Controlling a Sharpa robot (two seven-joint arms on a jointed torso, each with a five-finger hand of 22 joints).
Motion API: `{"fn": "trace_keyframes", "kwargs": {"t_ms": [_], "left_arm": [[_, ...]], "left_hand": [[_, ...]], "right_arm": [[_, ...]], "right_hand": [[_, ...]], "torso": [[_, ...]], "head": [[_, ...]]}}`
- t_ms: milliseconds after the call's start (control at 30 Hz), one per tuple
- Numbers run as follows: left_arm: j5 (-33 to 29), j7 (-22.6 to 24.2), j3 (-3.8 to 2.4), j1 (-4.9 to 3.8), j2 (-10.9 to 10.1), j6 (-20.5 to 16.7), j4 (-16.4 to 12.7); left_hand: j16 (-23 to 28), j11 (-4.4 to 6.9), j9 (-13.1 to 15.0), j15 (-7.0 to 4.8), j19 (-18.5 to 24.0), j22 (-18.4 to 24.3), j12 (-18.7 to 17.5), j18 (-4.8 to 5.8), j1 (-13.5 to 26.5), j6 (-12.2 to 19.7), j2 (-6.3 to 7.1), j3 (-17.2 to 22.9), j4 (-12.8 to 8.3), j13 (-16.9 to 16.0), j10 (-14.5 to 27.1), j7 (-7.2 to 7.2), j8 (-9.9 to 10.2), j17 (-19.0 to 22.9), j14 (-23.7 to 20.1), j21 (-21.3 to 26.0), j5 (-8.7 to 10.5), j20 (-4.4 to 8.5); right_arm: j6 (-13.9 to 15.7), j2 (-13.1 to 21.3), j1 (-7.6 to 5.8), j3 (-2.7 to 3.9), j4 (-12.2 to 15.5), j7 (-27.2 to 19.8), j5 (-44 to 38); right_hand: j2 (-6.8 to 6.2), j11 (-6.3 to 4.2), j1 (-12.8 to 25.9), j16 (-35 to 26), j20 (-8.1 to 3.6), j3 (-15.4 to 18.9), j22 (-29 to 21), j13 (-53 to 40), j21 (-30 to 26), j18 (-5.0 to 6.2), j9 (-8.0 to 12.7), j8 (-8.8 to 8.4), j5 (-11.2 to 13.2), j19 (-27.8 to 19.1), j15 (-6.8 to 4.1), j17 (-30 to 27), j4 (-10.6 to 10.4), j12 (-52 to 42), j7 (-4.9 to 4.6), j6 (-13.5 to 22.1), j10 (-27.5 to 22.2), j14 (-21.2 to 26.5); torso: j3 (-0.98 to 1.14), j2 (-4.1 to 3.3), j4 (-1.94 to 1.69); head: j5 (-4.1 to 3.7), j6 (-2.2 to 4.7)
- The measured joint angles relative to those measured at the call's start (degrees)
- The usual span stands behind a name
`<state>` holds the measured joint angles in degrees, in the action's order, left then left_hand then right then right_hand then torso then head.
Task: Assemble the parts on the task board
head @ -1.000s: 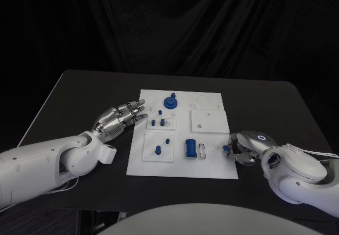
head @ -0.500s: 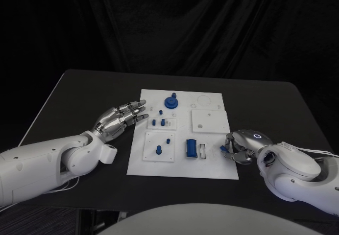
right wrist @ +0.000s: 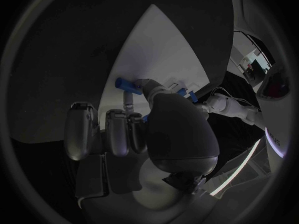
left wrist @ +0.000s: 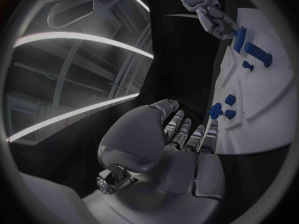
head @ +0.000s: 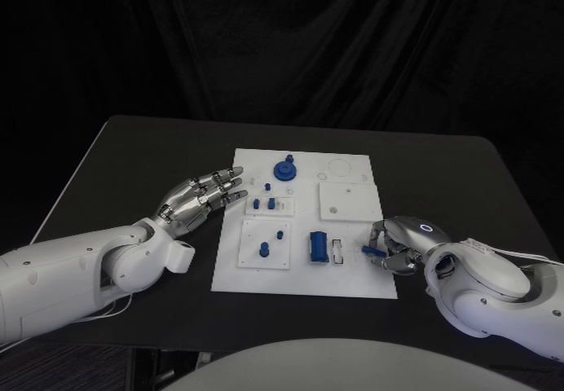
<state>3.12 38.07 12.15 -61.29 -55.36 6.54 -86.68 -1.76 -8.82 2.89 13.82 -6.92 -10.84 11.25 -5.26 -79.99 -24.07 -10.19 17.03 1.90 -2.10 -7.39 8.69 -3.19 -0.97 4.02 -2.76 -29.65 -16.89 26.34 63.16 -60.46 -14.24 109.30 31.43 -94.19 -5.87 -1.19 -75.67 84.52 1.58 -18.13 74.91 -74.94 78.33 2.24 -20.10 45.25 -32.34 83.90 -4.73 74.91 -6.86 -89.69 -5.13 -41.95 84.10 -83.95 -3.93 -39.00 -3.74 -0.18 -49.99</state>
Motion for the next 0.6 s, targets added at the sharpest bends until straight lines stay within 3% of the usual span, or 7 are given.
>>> {"fn": "trace_keyframes", "kwargs": {"t_ms": [67, 333, 433, 600], "left_arm": [[0.0, 0.0, 0.0, 0.03, 0.0, 0.0, 0.0], [0.0, -0.1, 0.01, 0.1, -0.1, 0.1, -0.1], [0.0, -0.1, 0.01, 0.11, -0.1, 0.1, -0.2], [0.0, -0.1, 0.0, 0.13, -0.1, 0.1, -0.2]], "left_hand": [[0.0, 0.0, 0.0, 0.0, 0.0, 0.0, 0.0, 0.0, 0.0, 0.0, 0.0, 0.0, 0.0, 0.0, 0.0, 0.0, 0.0, 0.0, 0.0, 0.0, 0.0, 0.0], [0.0, 0.0, 0.0, 0.0, 0.0, 0.0, 0.0, 0.0, 0.0, 0.0, 0.0, 0.0, 0.0, 0.0, 0.0, 0.0, 0.0, 0.0, 0.0, 0.0, 0.0, 0.0], [0.0, 0.0, 0.0, 0.0, 0.0, 0.0, 0.0, 0.0, 0.0, 0.0, 0.0, 0.0, 0.0, 0.0, 0.0, 0.0, 0.0, -0.1, 0.0, 0.0, 0.0, 0.0], [0.0, 0.0, 0.0, 0.0, 0.0, 0.0, 0.0, 0.0, 0.0, 0.0, 0.0, 0.0, 0.0, 0.0, 0.0, 0.0, 0.0, 0.0, 0.0, 0.0, 0.0, 0.0]], "right_arm": [[1.8, 0.1, 0.13, -0.09, 0.3, -1.1, 2.5], [9.3, 0.2, 0.14, -0.03, 1.3, -7.4, 18.3], [11.6, 0.0, 0.14, -0.03, 1.7, -9.9, 24.8], [14.1, -0.5, 0.14, -0.03, 1.9, -13.1, 33.7]], "right_hand": [[-0.17, -0.47, 1.5, 0.0, -0.3, -0.6, 0.0, 0.0, 0.0, 0.0, -0.2, -0.49, 0.1, 0.2, -0.44, 0.0, -0.5, 0.0, 0.22, -0.9, -0.2, 0.0], [-0.2, -0.67, 5.0, -0.3, -0.87, -1.1, 0.0, 0.0, 0.0, 0.0, -1.0, -1.81, 0.4, 0.1, -0.85, 0.0, -1.9, 0.0, 1.42, -2.7, 0.0, 0.0], [0.0, -0.87, 6.1, -0.3, -0.87, -0.8, 0.0, 0.0, -0.2, 0.0, -1.5, -2.11, -2.0, 0.1, -0.85, 0.0, -2.3, 0.0, 1.56, -3.2, -0.2, 0.0], [0.45, -0.87, 7.6, -0.6, -0.87, -0.5, 0.0, 0.0, -0.5, 0.0, -1.9, -2.45, -2.1, 0.1, -0.85, 0.0, -2.7, 0.0, 1.84, -3.5, -0.2, 0.0]], "torso": [[0.0, 0.03, 0.02], [0.0, 0.04, 0.09], [0.01, 0.03, 0.1], [0.03, -0.05, 0.05]], "head": [[0.04, 0.0], [0.08, 0.0], [0.04, 0.0], [-0.24, 0.0]]}}
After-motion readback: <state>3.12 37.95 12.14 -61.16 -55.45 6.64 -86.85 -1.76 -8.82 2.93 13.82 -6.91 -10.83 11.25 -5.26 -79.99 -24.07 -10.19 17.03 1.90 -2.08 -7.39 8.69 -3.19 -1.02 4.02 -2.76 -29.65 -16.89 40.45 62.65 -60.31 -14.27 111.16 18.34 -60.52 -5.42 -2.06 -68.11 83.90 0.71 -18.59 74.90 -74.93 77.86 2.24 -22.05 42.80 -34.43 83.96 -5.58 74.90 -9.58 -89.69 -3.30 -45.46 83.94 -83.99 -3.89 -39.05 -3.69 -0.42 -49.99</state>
